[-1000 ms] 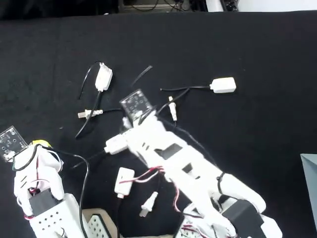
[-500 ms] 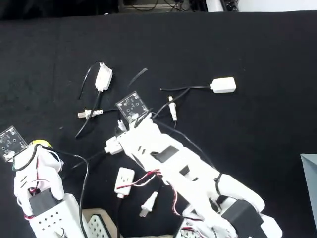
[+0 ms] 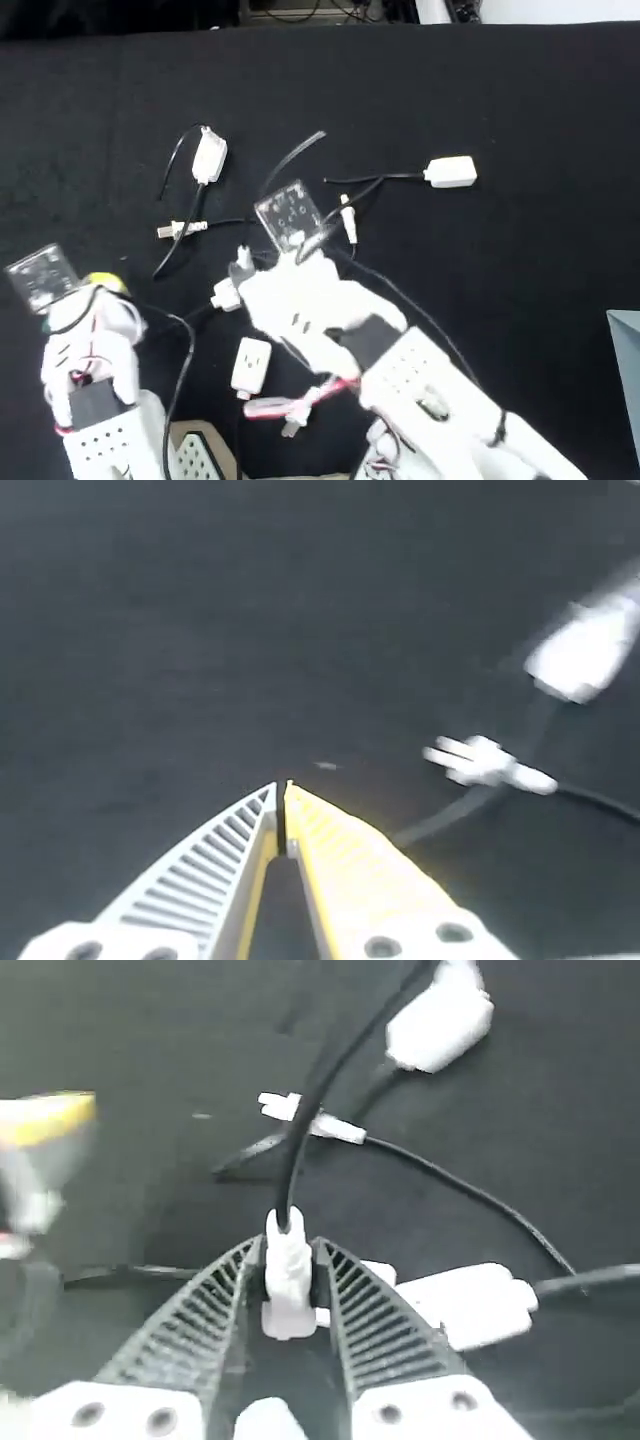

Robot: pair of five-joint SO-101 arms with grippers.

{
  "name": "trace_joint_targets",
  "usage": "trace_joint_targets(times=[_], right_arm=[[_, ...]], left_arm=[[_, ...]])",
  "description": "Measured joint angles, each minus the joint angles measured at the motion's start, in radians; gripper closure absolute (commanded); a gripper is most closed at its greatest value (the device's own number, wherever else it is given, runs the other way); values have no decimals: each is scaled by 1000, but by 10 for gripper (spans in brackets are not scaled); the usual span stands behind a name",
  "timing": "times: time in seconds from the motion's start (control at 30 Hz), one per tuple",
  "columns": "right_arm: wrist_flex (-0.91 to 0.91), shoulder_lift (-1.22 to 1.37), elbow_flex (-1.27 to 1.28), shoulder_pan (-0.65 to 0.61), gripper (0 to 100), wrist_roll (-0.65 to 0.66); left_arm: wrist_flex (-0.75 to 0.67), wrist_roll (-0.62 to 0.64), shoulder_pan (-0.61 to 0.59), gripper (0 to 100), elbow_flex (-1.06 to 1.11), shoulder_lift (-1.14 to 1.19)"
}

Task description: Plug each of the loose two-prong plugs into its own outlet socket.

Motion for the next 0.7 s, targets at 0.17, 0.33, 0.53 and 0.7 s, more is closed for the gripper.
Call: trace_joint_targets(times=[0.17, 0.33, 0.53, 0.7], right_arm=[[3, -158, 54, -44, 986, 18], [3, -207, 78, -51, 986, 52], [75, -210, 80, -51, 986, 61], [133, -210, 80, -58, 986, 72]], left_arm=[[-57, 0, 209, 971, -34, 0], [-230, 0, 347, 971, -38, 0], [-288, -112, 509, 971, -34, 0], [-288, -267, 608, 970, -18, 0]])
